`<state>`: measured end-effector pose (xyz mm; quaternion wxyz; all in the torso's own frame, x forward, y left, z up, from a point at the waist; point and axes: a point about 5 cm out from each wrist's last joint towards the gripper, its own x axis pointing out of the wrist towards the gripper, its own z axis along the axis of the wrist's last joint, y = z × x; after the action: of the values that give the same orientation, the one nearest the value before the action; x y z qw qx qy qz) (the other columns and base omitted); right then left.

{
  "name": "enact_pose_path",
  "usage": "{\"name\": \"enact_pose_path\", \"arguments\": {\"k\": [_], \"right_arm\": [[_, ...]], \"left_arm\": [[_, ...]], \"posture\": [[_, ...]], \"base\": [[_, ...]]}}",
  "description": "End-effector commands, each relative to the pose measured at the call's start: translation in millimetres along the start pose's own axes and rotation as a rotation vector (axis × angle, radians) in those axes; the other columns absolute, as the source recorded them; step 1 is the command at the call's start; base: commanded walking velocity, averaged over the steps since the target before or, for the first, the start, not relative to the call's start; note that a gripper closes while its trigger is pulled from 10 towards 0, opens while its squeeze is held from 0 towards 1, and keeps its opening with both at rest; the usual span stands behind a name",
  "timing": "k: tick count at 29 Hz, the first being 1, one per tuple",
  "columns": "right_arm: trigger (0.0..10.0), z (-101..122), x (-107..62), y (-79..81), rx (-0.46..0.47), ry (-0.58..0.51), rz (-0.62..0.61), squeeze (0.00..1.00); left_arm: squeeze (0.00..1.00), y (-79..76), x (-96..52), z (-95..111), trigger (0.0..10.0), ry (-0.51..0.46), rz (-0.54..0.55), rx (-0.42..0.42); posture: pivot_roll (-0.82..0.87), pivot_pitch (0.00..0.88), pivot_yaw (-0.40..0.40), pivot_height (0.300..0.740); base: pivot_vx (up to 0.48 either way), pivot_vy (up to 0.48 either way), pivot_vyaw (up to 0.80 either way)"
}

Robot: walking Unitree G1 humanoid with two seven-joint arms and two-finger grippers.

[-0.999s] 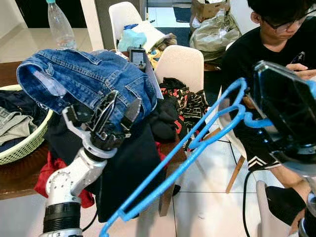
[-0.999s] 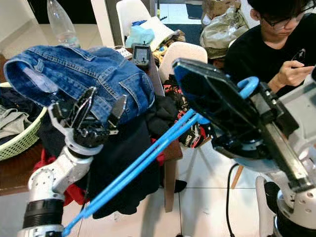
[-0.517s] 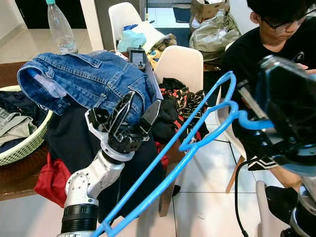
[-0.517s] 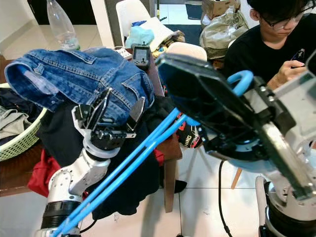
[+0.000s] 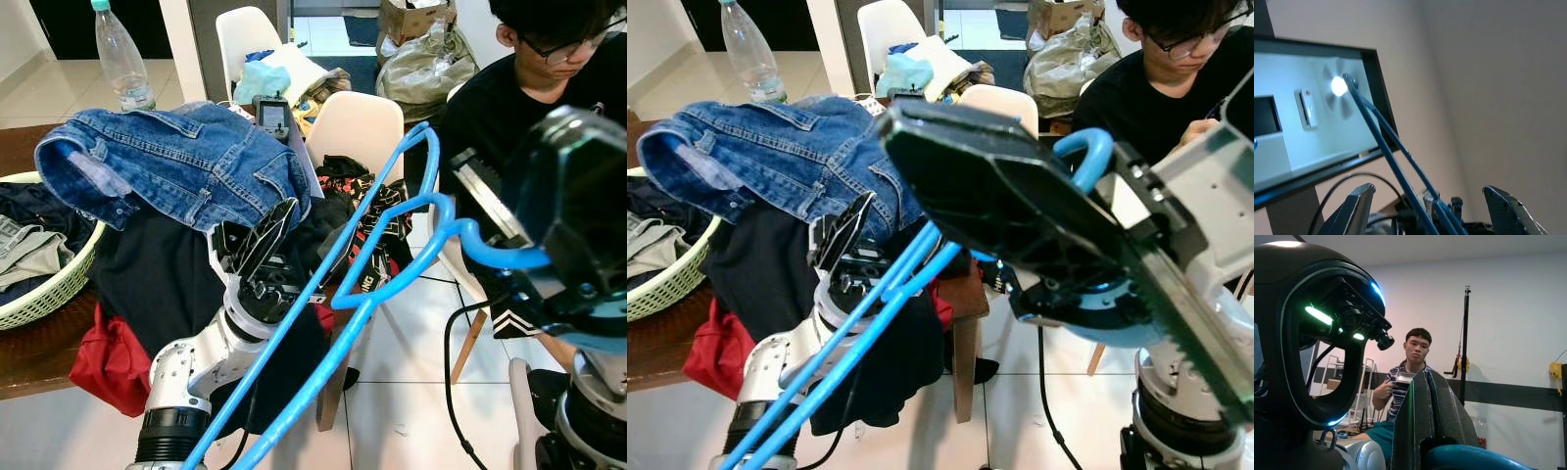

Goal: Hang hanger

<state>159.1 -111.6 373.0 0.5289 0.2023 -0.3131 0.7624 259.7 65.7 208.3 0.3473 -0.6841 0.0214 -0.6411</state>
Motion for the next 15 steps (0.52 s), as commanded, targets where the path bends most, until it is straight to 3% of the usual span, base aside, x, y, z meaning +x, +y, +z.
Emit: {"name": "enact_pose_path", "arguments": {"k": [1, 8, 15], "right_arm": [[10.0, 1.3, 3.2, 3.3, -0.001, -0.005, 0.037, 0.00], [10.0, -2.2, 3.6, 3.8, 0.013, 0.013, 0.043, 0.00], [10.0, -11.2, 4.5, 1.0, 0.033, 0.040, 0.038, 0.00]], "left_arm": [[0.00, -1.2, -0.4, -4.8, 10.0, 0.007, -0.019, -0.017], [0.00, -4.0, -0.1, -7.8, 10.0, 0.037, -0.037, -0.032], [0.00, -12.1, -1.1, -20.2, 10.0, 0.131, -0.063, -0.077]], "posture": [[0.00, 0.111, 0.038, 0.740], [0.00, 0.115, 0.039, 0.740], [0.00, 0.119, 0.040, 0.740]], "base": [[0.000, 0.000, 0.00], [0.000, 0.000, 0.00], [0.000, 0.000, 0.00]]}}
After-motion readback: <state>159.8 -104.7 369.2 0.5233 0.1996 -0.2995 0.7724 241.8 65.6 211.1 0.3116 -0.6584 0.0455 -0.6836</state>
